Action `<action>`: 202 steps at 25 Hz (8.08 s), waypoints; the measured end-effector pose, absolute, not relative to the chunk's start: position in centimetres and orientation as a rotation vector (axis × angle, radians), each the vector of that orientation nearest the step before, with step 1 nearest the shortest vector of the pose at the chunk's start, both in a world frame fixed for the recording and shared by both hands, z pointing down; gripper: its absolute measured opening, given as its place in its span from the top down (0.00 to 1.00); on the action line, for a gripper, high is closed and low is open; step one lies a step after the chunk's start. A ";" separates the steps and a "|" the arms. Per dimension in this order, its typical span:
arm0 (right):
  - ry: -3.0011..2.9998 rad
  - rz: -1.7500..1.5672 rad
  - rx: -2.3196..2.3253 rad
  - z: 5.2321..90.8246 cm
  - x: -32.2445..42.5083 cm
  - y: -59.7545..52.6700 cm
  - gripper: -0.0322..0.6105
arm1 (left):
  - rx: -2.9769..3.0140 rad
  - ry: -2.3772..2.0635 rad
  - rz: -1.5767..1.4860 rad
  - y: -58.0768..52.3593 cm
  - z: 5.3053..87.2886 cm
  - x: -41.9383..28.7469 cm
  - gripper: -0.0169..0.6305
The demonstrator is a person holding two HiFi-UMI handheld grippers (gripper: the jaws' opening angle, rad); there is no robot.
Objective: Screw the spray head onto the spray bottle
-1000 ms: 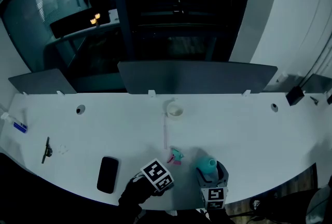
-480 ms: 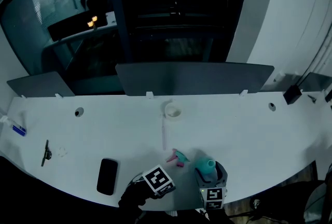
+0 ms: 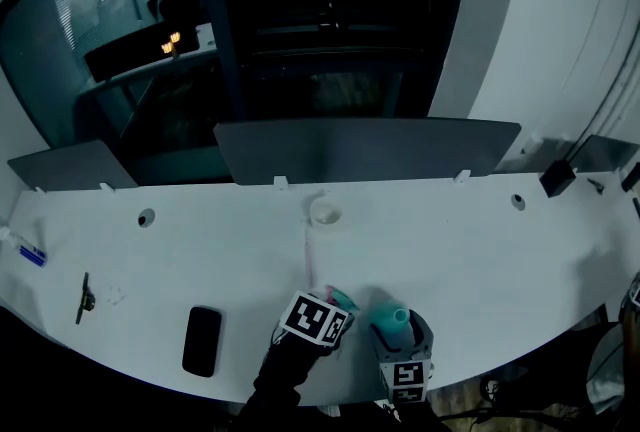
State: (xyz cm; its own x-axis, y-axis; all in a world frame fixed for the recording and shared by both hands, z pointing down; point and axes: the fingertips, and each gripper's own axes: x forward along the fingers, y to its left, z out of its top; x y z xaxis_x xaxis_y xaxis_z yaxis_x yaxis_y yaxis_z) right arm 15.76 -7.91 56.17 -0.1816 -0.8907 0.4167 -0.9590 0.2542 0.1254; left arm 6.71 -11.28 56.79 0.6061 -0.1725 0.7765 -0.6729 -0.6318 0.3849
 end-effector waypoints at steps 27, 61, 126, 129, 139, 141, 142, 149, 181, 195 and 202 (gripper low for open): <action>-2.279 0.250 1.495 56.3 11.9 -8.4 0.38 | 2.854 -0.888 0.142 -15.2 37.9 6.4 0.76; -2.388 0.266 1.370 56.4 8.1 -9.6 0.38 | 3.174 -0.972 -0.057 -10.7 42.2 10.0 0.76; -2.412 0.259 1.338 56.7 8.1 -9.6 0.38 | 3.149 -0.909 0.148 -8.9 45.3 9.6 0.77; -2.445 0.256 1.276 57.0 7.8 -9.4 0.38 | 3.167 -0.795 0.187 -8.7 46.1 9.4 0.77; -2.635 0.215 0.343 57.9 6.4 -6.3 0.38 | 3.203 -0.324 0.297 -6.0 46.0 8.6 0.77; -2.612 0.243 0.513 57.6 6.8 -6.5 0.38 | 3.198 -0.448 0.268 -6.3 45.8 8.5 0.77; -2.597 0.257 0.655 57.2 7.3 -6.6 0.38 | 3.189 -0.534 0.252 -6.5 45.8 8.5 0.77; -2.475 0.345 1.404 54.1 6.9 -7.7 0.38 | 3.012 -1.092 0.167 -8.0 45.3 8.1 0.77; -2.666 0.278 1.148 53.1 4.5 -7.3 0.44 | 3.055 -0.900 0.125 -6.9 45.1 6.4 0.77; -2.820 0.513 0.977 52.6 6.2 -6.2 0.44 | 3.105 -0.642 0.199 -6.0 45.7 5.8 0.77; -2.542 0.326 1.444 53.9 5.2 -6.8 0.44 | 2.946 -1.080 0.045 -7.4 45.0 6.3 0.77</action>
State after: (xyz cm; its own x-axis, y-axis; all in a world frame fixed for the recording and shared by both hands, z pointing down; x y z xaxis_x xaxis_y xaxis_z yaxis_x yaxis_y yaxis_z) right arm 5.17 -6.79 53.95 -0.5031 -0.8177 0.2797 -0.8619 0.4987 -0.0921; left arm 6.33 -7.42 44.99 0.7627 -0.6461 0.0279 -0.6462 -0.7631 -0.0067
